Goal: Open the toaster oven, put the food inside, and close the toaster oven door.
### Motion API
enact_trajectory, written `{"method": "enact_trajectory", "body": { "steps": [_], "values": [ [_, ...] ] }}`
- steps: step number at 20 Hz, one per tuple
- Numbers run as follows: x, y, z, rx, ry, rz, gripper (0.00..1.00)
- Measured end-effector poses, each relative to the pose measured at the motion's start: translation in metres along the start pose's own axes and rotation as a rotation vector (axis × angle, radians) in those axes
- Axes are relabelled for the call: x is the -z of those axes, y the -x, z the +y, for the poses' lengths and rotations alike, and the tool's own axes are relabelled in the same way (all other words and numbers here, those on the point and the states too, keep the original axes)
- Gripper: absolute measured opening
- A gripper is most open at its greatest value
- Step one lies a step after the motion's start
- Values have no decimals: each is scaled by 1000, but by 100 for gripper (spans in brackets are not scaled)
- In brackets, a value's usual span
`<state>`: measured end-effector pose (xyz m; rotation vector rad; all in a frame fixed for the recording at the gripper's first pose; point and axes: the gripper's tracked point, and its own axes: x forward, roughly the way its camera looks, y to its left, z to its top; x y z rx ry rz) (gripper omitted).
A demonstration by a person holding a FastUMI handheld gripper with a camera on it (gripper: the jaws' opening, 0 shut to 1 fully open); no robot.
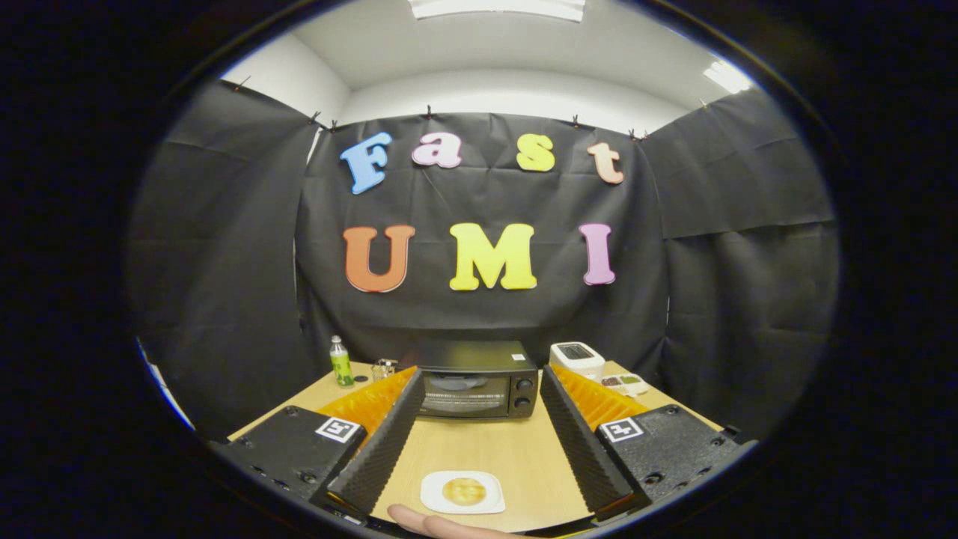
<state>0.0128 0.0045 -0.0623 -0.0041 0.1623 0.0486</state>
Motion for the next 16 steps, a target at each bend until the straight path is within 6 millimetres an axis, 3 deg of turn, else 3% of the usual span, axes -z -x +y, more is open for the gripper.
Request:
{"method": "enact_trajectory", "body": {
  "steps": [8,16],
  "values": [
    [33,-38,1,18,17,57,100],
    [61,-105,27,1,26,101,100]
  ]
}}
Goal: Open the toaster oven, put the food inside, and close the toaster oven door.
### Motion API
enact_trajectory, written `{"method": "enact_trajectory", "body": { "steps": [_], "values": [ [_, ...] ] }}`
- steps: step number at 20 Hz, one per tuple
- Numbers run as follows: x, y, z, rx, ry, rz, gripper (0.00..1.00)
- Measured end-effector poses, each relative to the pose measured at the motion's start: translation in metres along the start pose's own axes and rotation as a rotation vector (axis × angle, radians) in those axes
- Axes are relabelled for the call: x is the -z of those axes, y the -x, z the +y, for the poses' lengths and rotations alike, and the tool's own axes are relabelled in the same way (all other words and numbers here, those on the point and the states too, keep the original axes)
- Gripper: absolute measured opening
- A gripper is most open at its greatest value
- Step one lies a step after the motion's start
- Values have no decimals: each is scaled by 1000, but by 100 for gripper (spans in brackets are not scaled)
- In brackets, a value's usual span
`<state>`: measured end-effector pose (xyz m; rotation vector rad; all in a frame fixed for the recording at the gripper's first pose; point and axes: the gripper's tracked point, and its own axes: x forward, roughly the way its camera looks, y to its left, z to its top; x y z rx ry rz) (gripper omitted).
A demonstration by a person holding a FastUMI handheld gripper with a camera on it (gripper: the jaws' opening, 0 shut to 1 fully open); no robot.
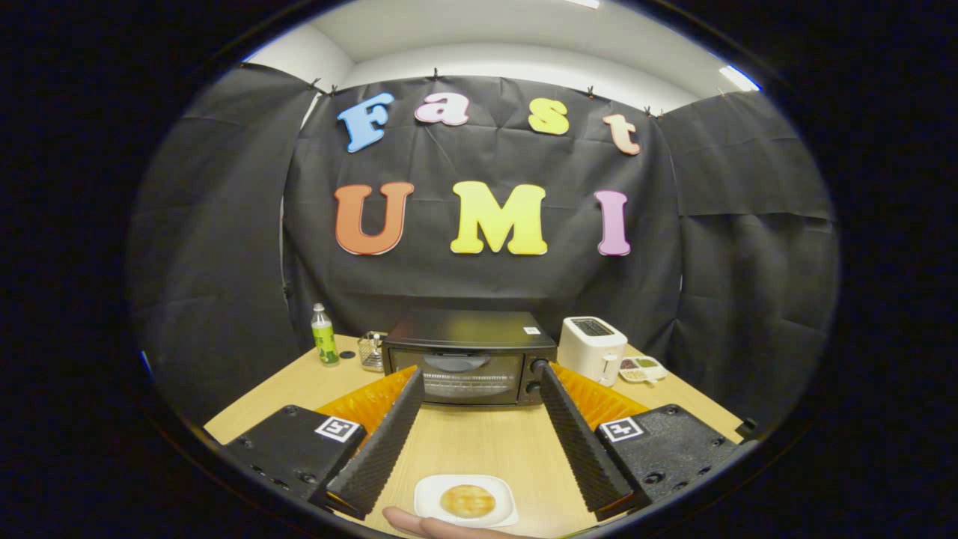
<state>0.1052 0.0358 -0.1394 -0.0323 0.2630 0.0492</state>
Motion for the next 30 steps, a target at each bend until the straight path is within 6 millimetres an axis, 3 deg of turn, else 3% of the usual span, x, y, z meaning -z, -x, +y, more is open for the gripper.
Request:
{"method": "enact_trajectory", "body": {
  "steps": [5,10,18,23,30],
  "values": [
    [27,-53,4,-1,-23,70,100],
    [11,-103,16,-40,6,89,100],
    [21,-193,42,-90,55,162,100],
    [42,-229,49,-77,39,214,100],
    [55,-254,51,-76,-13,238,100]
  ]
}}
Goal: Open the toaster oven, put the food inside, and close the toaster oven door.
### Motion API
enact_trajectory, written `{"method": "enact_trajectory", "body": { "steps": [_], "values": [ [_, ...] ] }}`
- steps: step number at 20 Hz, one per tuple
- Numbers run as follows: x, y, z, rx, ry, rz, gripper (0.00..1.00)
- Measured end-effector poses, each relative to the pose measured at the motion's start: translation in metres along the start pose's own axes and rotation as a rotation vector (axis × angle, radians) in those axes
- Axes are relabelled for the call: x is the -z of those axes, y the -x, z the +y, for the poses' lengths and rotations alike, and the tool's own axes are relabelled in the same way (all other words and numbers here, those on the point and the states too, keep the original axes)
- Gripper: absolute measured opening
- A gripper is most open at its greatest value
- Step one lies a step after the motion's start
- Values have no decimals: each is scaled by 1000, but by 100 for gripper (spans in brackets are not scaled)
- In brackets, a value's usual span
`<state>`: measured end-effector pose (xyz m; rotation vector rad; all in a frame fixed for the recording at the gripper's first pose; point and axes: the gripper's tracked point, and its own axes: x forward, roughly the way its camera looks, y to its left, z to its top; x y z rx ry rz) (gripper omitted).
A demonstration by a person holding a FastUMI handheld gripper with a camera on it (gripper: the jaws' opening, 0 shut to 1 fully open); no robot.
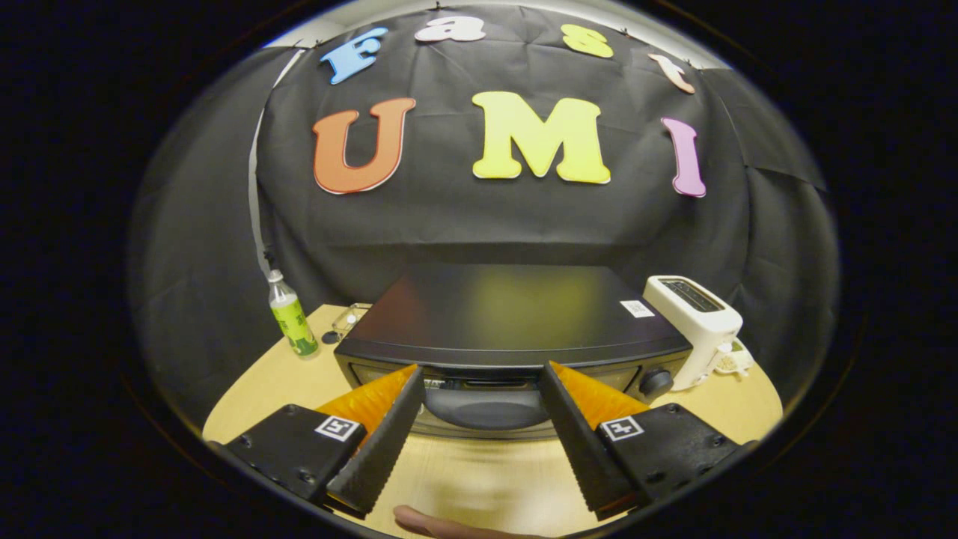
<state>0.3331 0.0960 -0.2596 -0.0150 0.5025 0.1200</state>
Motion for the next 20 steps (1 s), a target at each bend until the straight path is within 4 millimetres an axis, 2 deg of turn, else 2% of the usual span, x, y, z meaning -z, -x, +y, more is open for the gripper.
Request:
{"method": "enact_trajectory", "body": {
  "steps": [3,6,8,9,11,14,20],
  "values": [
    [8,-9,-2,9,-1,21,100],
    [5,-17,-9,29,-17,14,100],
    [5,-10,-7,44,-2,17,100],
    [9,-18,-8,45,8,28,100],
    [9,-16,-9,34,-29,12,100],
    [16,-4,-8,32,-17,3,100],
    [52,27,-8,44,-35,60,100]
  ]
}}
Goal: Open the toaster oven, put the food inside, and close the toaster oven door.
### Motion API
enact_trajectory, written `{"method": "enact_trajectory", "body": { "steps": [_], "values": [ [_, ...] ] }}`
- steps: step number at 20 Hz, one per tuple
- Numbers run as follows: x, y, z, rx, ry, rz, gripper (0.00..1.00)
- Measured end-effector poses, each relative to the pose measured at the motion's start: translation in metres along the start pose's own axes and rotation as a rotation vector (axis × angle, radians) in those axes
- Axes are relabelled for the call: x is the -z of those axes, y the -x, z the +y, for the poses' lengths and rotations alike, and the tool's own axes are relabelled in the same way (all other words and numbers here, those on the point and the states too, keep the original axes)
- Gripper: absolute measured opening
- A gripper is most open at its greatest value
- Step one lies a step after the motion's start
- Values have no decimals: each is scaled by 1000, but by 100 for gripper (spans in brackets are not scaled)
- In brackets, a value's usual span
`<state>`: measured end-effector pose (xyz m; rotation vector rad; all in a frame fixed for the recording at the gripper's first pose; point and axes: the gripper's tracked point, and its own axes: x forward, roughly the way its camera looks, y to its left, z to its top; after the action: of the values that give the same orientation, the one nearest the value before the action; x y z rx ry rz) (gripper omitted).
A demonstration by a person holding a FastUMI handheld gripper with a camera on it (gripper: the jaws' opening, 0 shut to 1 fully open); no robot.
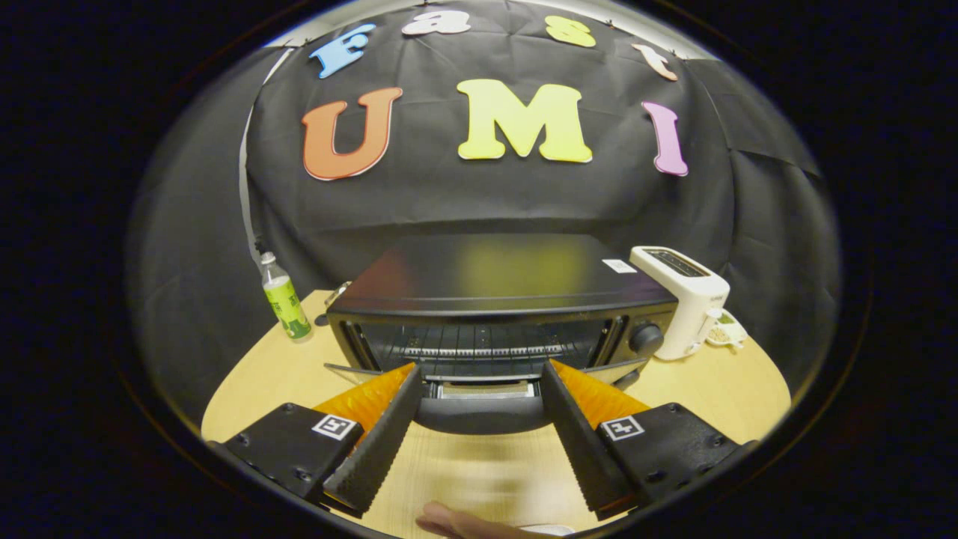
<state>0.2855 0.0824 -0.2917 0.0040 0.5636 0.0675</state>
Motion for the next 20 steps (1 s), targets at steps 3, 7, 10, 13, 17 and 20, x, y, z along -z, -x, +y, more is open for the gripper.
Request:
{"method": "enact_trajectory", "body": {
  "steps": [3,7,10,13,17,20],
  "values": [
    [23,13,-1,14,25,14,100],
    [53,26,-4,7,26,34,100],
    [71,29,-4,0,26,70,100],
    [88,32,-8,0,-14,121,100],
    [96,40,-8,-32,-51,144,100],
    [103,54,-9,-49,-48,144,100]
  ]
}}
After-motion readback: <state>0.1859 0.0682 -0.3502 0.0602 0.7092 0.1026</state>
